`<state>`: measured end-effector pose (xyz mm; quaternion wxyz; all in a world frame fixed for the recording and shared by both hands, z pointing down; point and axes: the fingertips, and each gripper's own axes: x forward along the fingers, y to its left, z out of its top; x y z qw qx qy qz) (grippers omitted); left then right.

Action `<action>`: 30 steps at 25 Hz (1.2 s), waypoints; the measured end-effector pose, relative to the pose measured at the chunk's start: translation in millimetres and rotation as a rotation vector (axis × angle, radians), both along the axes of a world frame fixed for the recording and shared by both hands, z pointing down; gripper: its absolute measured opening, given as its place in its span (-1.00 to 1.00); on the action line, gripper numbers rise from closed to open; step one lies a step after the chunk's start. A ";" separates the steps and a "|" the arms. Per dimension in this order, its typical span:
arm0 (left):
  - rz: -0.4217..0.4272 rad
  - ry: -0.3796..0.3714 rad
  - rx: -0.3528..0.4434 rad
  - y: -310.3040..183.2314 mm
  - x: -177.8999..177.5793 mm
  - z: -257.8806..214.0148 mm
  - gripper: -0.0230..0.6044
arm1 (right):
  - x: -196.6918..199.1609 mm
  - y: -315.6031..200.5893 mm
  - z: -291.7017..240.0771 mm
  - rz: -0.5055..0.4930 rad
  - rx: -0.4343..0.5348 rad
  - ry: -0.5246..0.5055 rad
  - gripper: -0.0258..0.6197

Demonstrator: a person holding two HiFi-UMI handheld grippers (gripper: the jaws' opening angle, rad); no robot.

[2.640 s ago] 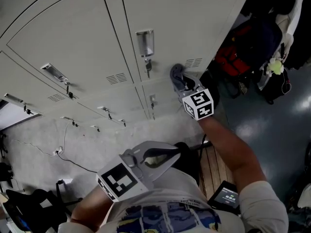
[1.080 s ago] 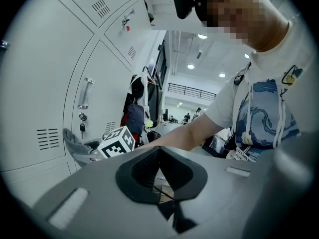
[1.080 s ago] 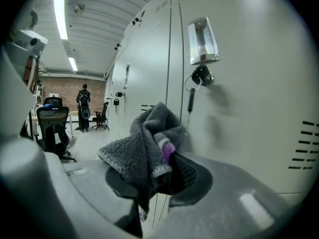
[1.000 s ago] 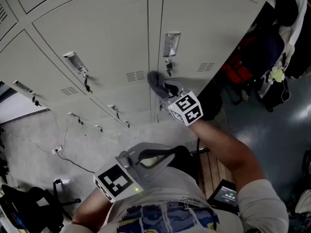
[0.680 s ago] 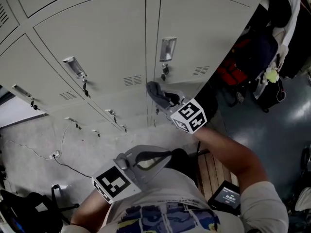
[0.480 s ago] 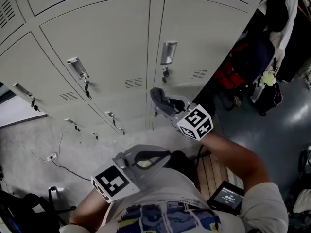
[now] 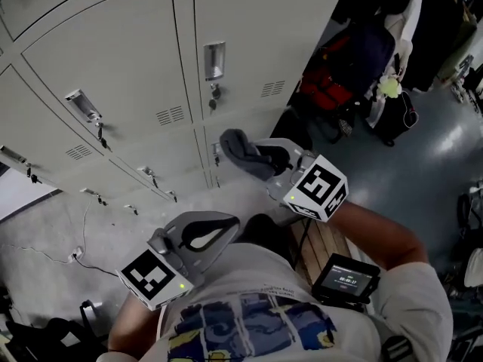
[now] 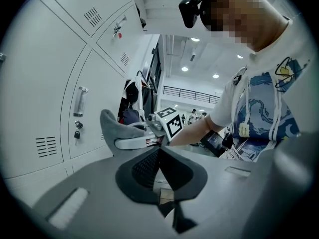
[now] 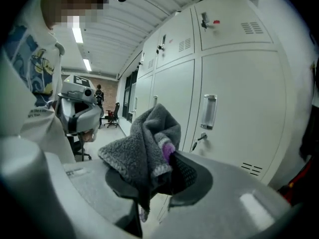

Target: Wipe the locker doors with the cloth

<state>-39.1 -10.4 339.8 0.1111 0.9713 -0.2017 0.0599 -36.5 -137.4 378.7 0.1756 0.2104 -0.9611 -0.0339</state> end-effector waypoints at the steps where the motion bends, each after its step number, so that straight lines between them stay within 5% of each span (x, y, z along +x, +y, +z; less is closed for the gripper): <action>1: 0.003 -0.002 0.006 0.8 1.7 -0.5 -0.92 | 2.8 5.6 -5.8 -0.007 0.008 -0.005 -0.60; 30: 0.005 -0.015 -0.060 -1.8 -4.5 14.7 -0.92 | 5.3 43.1 -23.6 -0.024 -0.022 -0.053 -0.60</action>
